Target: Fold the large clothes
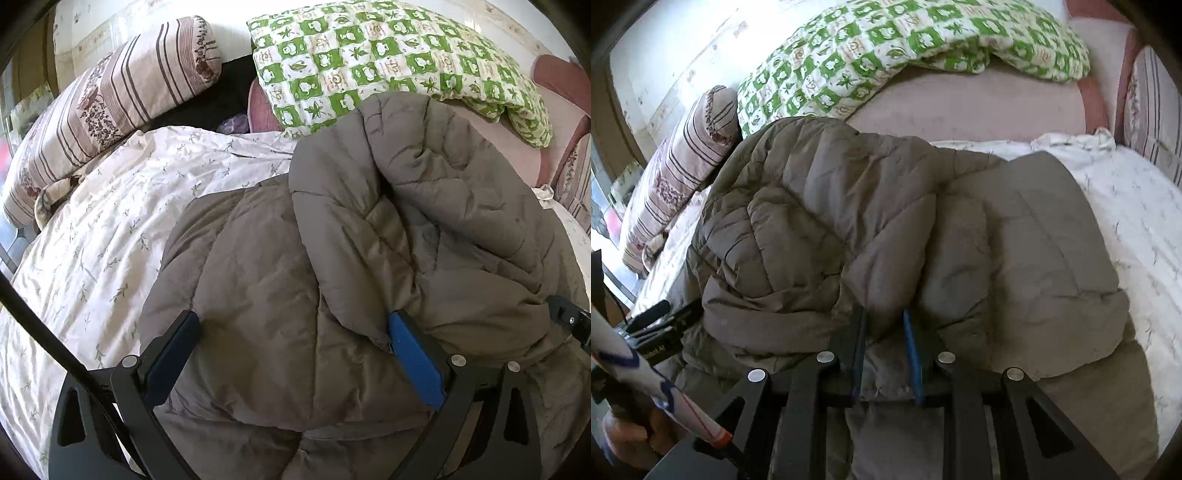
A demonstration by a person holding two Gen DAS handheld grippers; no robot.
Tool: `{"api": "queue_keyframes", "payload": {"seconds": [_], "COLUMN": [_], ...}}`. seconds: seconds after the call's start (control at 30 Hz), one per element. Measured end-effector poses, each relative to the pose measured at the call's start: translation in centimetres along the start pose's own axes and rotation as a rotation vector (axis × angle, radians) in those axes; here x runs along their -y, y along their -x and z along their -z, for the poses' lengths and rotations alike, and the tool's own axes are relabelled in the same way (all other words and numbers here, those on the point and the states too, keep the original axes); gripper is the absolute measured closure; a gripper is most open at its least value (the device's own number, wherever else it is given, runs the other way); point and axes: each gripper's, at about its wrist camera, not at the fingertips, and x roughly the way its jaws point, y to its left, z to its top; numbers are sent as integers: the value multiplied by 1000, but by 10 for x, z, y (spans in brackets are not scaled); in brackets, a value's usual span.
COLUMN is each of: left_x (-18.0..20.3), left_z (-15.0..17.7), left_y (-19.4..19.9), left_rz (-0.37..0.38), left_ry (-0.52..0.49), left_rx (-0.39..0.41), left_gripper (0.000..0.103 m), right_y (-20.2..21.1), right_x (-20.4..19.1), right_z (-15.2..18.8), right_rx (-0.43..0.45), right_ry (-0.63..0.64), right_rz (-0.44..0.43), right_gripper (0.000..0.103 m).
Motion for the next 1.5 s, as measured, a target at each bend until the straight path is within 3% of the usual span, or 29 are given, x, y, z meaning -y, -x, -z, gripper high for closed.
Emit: {"api": "queue_keyframes", "payload": {"seconds": [0.2,0.33,0.4,0.5,0.6,0.7,0.8,0.9,1.0,1.07,1.13,1.23,1.37,1.5], "left_x": [-9,-23,-33,-42,-39,-39,-46,-56,-69,-78,-83,-85,-84,-71], "left_z": [-9,-15,-16,-12,-7,-7,-11,-15,-16,-13,-8,-5,-8,-13], "left_y": [18,21,14,-1,-11,-7,1,8,6,-4,-15,-22,-7,13], "left_rz": [10,-12,-22,12,-5,-6,12,-36,-58,-58,-37,-11,-26,-31], "left_ry": [9,45,84,135,118,115,146,164,198,239,261,282,287,246], "left_rx": [45,49,20,-56,-91,-81,-58,-20,-25,-72,-122,-153,-98,-14], "left_gripper": [2,2,2,2,2,2,2,2,2,2,2,2,2,2], "right_y": [26,41,36,21,5,9,29,45,43,35,23,24,40,47], "right_x": [10,30,44,58,64,67,72,78,97,107,115,117,107,74], "right_z": [-7,-15,-15,-9,-4,-5,-13,-23,-22,-18,-14,-13,-18,-21], "right_rx": [67,117,88,17,-44,-37,29,87,62,28,-27,-25,45,82], "right_ry": [-53,-81,-100,-140,-160,-174,-212,-201,-250,-284,-316,-335,-317,-220], "right_rz": [-28,91,144,136,146,135,105,189,228,246,233,221,204,131], "right_gripper": [81,81,81,81,81,81,81,81,81,81,81,81,81,81]}}
